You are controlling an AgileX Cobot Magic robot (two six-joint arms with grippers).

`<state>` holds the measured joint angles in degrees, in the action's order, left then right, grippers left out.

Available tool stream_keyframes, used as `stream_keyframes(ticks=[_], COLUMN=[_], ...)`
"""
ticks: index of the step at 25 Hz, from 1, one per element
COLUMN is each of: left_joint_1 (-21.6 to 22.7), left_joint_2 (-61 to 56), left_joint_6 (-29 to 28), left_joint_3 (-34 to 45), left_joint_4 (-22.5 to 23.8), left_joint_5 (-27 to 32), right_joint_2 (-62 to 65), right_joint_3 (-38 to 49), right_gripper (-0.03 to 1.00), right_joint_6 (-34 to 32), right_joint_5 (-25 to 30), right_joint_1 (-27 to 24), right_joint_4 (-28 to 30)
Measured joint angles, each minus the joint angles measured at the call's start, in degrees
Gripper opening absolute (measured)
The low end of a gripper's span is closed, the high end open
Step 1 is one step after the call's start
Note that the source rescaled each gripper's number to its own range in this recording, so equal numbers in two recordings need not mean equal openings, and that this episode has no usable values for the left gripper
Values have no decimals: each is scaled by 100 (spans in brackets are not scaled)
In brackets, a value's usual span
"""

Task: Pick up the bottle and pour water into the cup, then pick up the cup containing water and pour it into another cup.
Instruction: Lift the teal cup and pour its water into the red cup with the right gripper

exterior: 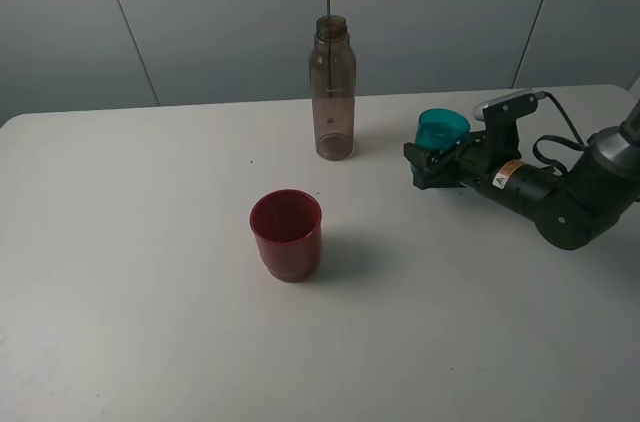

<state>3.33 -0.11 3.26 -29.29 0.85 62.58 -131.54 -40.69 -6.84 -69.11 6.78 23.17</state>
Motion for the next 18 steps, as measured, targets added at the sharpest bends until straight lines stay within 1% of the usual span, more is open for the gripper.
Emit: stream_keyframes(ticks=[11,14,18], left_joint_1=[0,0,0], left_joint_2=[0,0,0], left_joint_6=[0,0,0], left_joint_3=[0,0,0], left_joint_4=[0,0,0], left_joint_5=[0,0,0], right_joint_2=[0,79,539], right_joint_3=[0,42,365], right_gripper=[8,8,8], right_joint_6=[10,-2,-29], right_joint_5=[0,46,225], right_joint_1=[0,0,9], right_joint_4=[14,182,368])
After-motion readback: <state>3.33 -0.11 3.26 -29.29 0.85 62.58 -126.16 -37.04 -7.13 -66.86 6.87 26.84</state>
